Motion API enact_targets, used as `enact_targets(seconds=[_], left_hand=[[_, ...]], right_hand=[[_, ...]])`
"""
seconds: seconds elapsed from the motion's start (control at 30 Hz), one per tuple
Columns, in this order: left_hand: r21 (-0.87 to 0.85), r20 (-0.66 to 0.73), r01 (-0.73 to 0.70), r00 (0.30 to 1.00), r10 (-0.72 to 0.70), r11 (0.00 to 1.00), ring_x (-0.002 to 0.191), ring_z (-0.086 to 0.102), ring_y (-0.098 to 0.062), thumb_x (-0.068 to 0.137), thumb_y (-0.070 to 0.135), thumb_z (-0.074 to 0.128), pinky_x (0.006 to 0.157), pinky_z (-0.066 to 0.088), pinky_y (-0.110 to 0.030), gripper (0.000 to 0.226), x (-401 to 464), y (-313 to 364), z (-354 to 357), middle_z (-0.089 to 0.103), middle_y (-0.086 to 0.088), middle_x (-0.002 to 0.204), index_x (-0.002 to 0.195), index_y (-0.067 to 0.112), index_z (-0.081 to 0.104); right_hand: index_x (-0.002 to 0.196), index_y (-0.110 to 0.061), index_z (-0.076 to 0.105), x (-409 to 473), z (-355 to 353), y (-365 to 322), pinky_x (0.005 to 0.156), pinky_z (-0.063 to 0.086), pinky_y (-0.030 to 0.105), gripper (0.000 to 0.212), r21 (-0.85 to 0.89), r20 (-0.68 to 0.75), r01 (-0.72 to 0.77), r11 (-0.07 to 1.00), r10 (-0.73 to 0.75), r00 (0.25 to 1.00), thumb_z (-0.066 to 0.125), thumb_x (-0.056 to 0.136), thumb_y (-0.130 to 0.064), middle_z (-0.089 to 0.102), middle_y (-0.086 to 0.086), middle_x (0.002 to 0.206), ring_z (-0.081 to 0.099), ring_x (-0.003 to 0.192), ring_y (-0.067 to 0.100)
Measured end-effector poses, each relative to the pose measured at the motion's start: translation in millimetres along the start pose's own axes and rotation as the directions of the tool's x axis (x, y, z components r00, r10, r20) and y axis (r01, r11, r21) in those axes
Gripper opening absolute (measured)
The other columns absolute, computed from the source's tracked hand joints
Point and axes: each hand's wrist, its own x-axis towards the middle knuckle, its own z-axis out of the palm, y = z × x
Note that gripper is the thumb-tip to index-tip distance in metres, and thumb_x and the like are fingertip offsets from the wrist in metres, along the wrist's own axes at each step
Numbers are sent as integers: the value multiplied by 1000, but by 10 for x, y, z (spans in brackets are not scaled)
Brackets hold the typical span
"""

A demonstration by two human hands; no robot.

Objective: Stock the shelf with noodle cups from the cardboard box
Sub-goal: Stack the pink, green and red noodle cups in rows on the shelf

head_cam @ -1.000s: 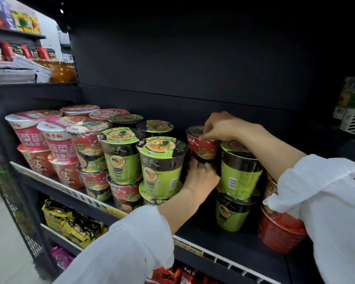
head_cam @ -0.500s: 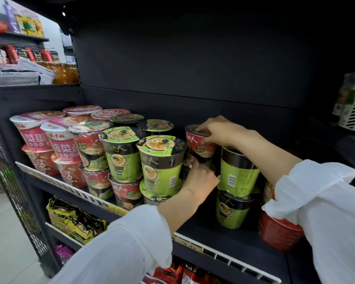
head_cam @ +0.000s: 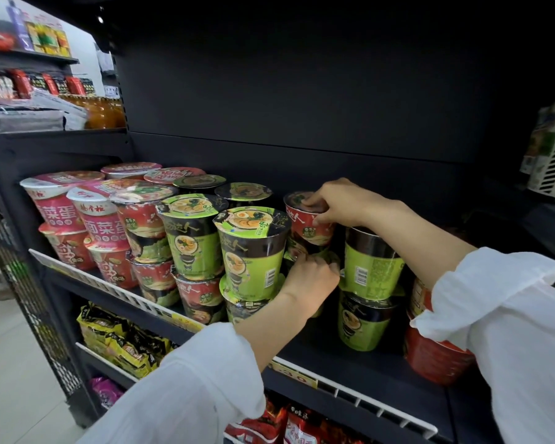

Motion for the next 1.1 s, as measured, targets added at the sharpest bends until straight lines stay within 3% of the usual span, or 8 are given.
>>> enact_targets(seconds=[0.2, 0.33, 0.47, 0.67, 0.8, 0.97, 1.1], left_hand=[[44, -25, 12, 1000, -11, 999, 105, 58, -34, 93, 0, 43, 97, 38, -47, 38, -52, -33, 17, 59, -21, 116, 130, 1, 36], [126, 34, -29, 999, 25, 992, 102, 58, -32, 90, -4, 47, 94, 40, -43, 31, -75, -4, -58, 61, -17, 112, 120, -1, 53], [151, 89, -17, 996, 3, 988, 108, 54, -33, 89, -3, 49, 95, 39, -43, 28, -88, 82, -127, 57, -20, 118, 115, -2, 58], [-6, 91, 38, 995, -38, 999, 118, 49, -35, 88, -3, 49, 101, 34, -41, 36, -149, -115, -145, 51, -17, 127, 124, 0, 51], [-176, 88, 43, 996, -28, 983, 123, 47, -32, 86, -11, 46, 100, 40, -36, 46, -304, -195, -88, 48, -17, 132, 131, -1, 41], [-237, 58, 14, 998, 0, 971, 134, 33, -26, 90, -1, 46, 111, 28, -30, 53, -404, -192, 29, 35, -15, 143, 141, 2, 31], [-260, 65, 37, 998, -21, 965, 135, 30, -28, 89, -1, 48, 111, 26, -31, 63, -437, -181, 44, 28, -16, 147, 146, 4, 23]], right_hand=[[138, -24, 49, 8, -33, -31, 102, 41, 34, 50, 3, 17, -2, 1000, 2, 1000, 61, 90, -17, 46, 10, 139, 48, 123, 30], [138, -25, 48, -63, -96, -81, 97, 40, 33, 47, -39, 5, -12, 999, 12, 1000, 54, 94, -11, 41, 14, 138, 49, 120, 32], [137, -29, 49, -151, -89, -174, 79, 44, 34, 45, -161, -1, -21, 987, 22, 1000, 54, 94, -13, 50, 9, 135, 56, 113, 31], [131, -28, 54, -190, -41, -242, 70, 45, 33, 42, -261, -36, -10, 965, 0, 999, 53, 93, -11, 58, 8, 125, 61, 104, 31], [125, -17, 56, -217, -4, -270, 85, 52, 41, 39, -116, 9, 6, 993, -5, 1000, 62, 88, -29, 60, 8, 120, 59, 105, 28], [143, -34, 37, -231, 79, -297, 82, 48, 38, 60, -225, -60, 20, 974, -34, 998, 45, 93, -1, 54, 14, 128, 56, 112, 37], [136, -31, 46, -241, 107, -285, 74, 44, 34, 54, -371, -138, -21, 928, -33, 990, 45, 92, 1, 58, 10, 117, 59, 106, 36]])
